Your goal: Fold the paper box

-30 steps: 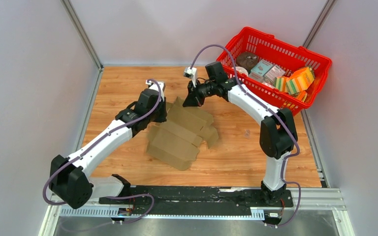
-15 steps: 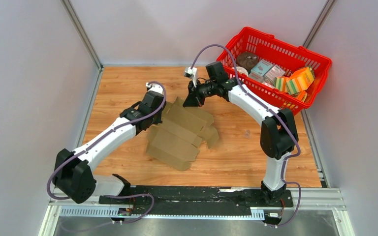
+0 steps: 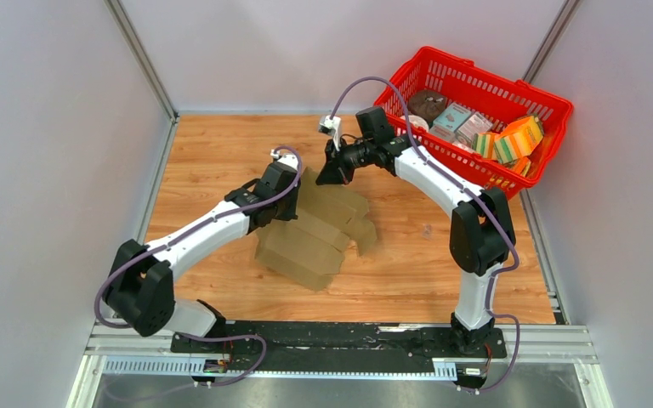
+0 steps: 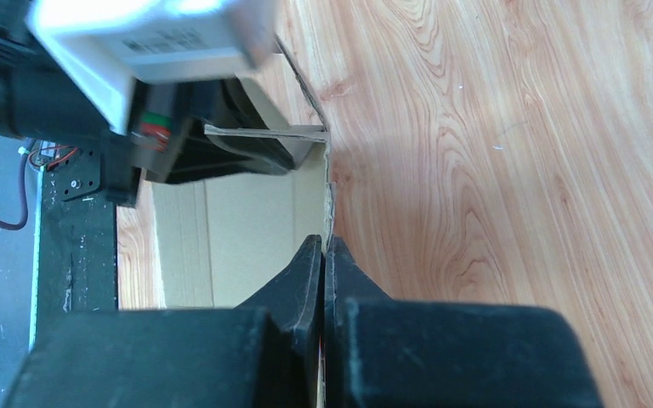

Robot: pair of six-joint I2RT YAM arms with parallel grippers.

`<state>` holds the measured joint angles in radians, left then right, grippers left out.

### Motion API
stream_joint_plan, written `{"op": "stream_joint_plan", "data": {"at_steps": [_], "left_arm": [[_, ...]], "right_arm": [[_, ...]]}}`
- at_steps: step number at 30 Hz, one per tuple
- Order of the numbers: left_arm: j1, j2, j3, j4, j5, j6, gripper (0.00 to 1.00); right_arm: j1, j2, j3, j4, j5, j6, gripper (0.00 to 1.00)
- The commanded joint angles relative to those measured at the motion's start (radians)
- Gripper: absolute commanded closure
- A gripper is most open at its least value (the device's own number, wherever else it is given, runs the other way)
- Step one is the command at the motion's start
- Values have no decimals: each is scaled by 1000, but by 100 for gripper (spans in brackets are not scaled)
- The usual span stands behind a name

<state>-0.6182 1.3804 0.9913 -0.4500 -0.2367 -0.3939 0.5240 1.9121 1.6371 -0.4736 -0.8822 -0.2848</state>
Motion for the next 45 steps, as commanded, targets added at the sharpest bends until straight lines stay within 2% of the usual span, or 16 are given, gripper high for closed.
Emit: {"op": "stream_joint_plan", "data": {"at_steps": [1, 7, 9, 10, 13, 16, 18, 20, 23, 24, 30, 33, 37, 45], "left_arm": [[-5, 90, 3, 125, 60, -46, 96], [-5, 68, -8, 140, 28, -37, 95], [-3, 27, -19, 148, 59, -25, 91], [-3, -28, -38, 157, 71, -22, 88], [-5, -159, -86, 197, 137, -3, 72], [-3, -279, -112, 209, 128, 4, 62], [-3, -340, -106, 201, 99, 18, 60], [-5, -357, -85, 177, 48, 27, 52], [-5, -298, 27, 84, 22, 55, 46], [-5, -244, 99, 59, 25, 59, 46], [-3, -97, 266, -4, 31, 82, 46], [-5, -35, 332, -35, 33, 98, 53], [-12, 12, 368, -56, 31, 131, 60], [-52, 65, 372, -49, 31, 164, 54]], "right_arm": [[1, -56, 3, 32, -17, -13, 100], [-2, -51, 6, 15, -1, -30, 100], [-2, -44, 13, -2, 17, -40, 100], [-2, -39, 18, -10, 28, -43, 100], [-2, -22, 41, -59, 55, -60, 100], [-1, -21, 46, -63, 54, -60, 100], [-2, -25, 43, -63, 46, -62, 100], [-1, -31, 41, -60, 37, -62, 100], [-1, -36, 36, -62, 35, -63, 100], [-1, -36, 36, -62, 37, -63, 100], [-1, -28, 44, -79, 45, -71, 100], [-1, -27, 46, -79, 37, -74, 100], [1, -25, 46, -79, 31, -74, 100], [-1, -22, 52, -83, 23, -74, 100]]}}
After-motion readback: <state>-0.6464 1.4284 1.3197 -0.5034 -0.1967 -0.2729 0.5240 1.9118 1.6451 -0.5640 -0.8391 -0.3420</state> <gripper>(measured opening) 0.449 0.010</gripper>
